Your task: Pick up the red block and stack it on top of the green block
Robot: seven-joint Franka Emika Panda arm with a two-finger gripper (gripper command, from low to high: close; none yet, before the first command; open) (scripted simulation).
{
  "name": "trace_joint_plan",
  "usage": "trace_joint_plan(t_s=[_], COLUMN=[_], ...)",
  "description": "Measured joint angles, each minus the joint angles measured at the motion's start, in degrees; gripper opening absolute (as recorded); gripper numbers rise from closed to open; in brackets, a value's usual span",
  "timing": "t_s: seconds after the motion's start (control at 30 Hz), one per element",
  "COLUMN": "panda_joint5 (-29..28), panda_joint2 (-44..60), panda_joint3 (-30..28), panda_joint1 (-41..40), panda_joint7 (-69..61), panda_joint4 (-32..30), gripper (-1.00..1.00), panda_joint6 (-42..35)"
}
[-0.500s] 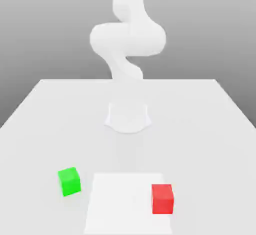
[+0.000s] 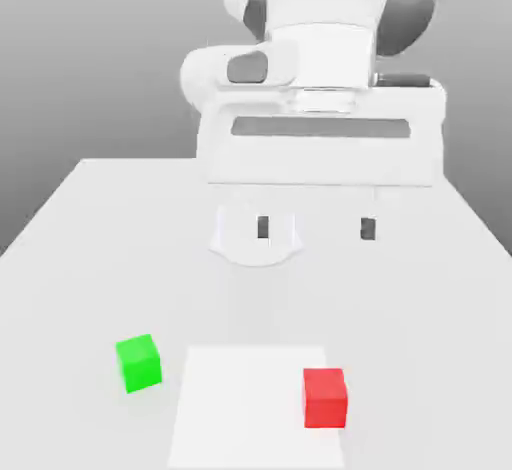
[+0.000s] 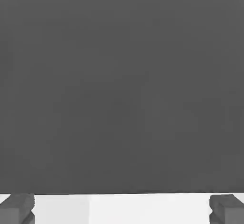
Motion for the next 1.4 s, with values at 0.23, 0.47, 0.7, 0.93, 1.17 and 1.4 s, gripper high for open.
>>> trace_joint_plan(t_s=[0.23, 0.47, 0.7, 0.93, 1.17, 1.4], panda_joint5=[-0.38, -4.17, -3.85, 1.35, 3.13, 2.65], panda_joint2=[14.48, 26.48, 25.32, 14.29, 9.54, 5.11], panda_joint3=[1.16, -2.35, -1.91, -1.65, -5.44, -9.84], panda_joint1=[1.93, 4.75, 4.4, 1.5, -7.51, -15.33], panda_joint7=[3.05, 6.14, 5.95, 5.51, 15.95, 28.25], panda_joint4=[-5.0, -3.9, -4.08, -6.42, -9.32, -12.26], gripper=[0.0, -1.0, -1.0, -1.0, -1.0, -1.0], panda_joint6=[7.28, 16.85, 15.92, 7.32, 5.58, 4.1])
